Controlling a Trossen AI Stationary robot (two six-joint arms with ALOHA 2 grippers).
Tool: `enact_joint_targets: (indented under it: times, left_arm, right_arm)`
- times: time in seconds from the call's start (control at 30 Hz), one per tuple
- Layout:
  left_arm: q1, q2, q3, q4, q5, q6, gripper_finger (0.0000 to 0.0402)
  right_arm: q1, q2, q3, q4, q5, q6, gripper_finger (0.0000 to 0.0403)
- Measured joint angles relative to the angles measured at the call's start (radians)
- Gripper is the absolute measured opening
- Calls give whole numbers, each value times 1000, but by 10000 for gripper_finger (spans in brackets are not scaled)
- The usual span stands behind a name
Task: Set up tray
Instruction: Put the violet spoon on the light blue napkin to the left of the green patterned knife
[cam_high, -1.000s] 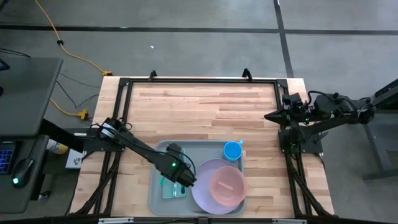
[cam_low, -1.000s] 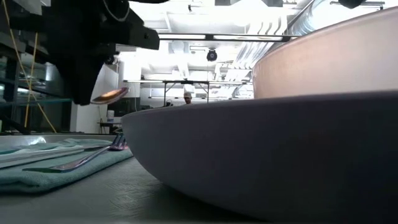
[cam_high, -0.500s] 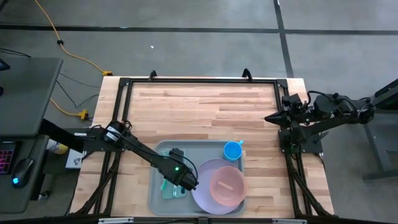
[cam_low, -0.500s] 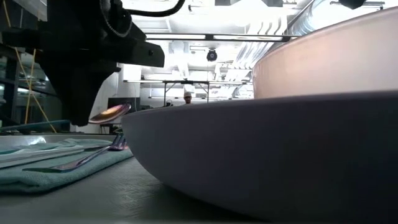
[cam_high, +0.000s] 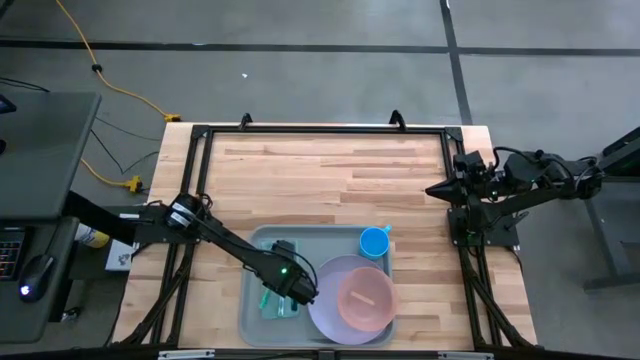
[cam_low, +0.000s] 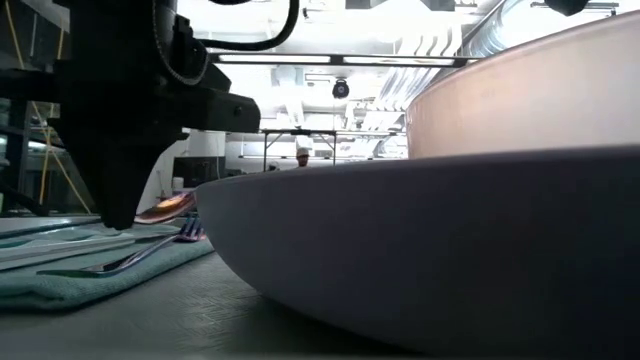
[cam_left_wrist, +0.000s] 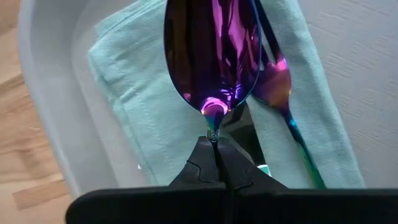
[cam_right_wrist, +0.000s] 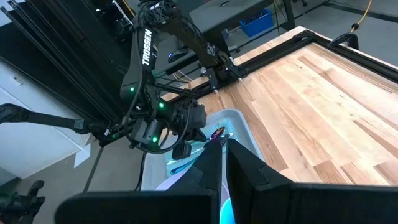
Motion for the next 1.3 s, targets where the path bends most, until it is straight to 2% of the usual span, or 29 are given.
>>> enact_joint_targets:
  times: [0.47, 0.67, 1.13, 1.3]
  left_arm:
    - [0, 0, 0, 7, 2, 7, 14]
    - [0, 0, 0, 37, -5, 18, 52]
    - [1, -3, 0, 20, -31, 19, 109]
    - [21, -33, 0, 5, -81, 25, 121]
  right_arm:
    - [0, 0, 0, -9, -21, -16, 0]
    - [0, 0, 0, -24, -29, -16, 0]
    - [0, 0, 0, -43, -52, -24, 0]
    - [0, 0, 0, -44, -52, -32, 0]
